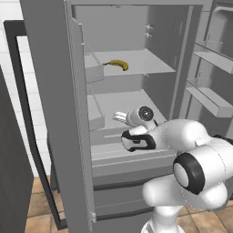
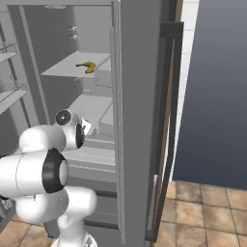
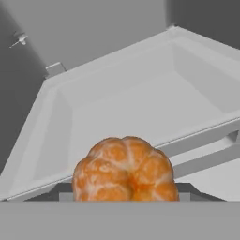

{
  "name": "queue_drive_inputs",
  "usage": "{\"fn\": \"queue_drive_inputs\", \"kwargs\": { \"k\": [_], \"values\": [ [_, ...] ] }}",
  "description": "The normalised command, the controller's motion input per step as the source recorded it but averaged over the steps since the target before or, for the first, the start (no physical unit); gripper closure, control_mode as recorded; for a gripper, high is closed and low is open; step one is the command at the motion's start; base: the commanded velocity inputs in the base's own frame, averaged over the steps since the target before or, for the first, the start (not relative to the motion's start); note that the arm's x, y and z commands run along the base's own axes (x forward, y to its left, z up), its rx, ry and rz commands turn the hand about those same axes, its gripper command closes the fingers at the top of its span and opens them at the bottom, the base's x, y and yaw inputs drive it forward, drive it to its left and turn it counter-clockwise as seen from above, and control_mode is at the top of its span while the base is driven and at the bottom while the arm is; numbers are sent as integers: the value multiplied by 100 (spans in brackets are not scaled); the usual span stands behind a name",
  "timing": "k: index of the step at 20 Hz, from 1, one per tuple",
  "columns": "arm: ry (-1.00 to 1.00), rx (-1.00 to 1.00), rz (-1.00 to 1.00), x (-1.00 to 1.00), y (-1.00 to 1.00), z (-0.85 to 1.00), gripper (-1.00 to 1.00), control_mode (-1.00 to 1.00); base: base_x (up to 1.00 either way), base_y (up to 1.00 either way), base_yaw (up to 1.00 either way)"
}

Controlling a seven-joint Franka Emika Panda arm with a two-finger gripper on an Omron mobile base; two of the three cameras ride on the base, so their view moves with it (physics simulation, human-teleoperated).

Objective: Pick the banana and tangerine from the fridge and place them inside the tupperware on the counter.

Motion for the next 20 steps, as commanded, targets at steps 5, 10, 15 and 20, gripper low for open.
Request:
{"fn": "queue_drive_inputs", "kwargs": {
  "k": [5, 10, 15, 20],
  "values": [
    [6, 0, 0, -5, -5, 96, 100, -100, 0, 0, 0],
    [8, -11, 0, -10, -1, 68, 100, -100, 0, 0, 0],
    [0, -11, 0, -66, 0, 28, 100, -100, 0, 0, 0],
    [9, 0, 0, -82, 0, 19, 100, -100, 0, 0, 0]
  ]
}}
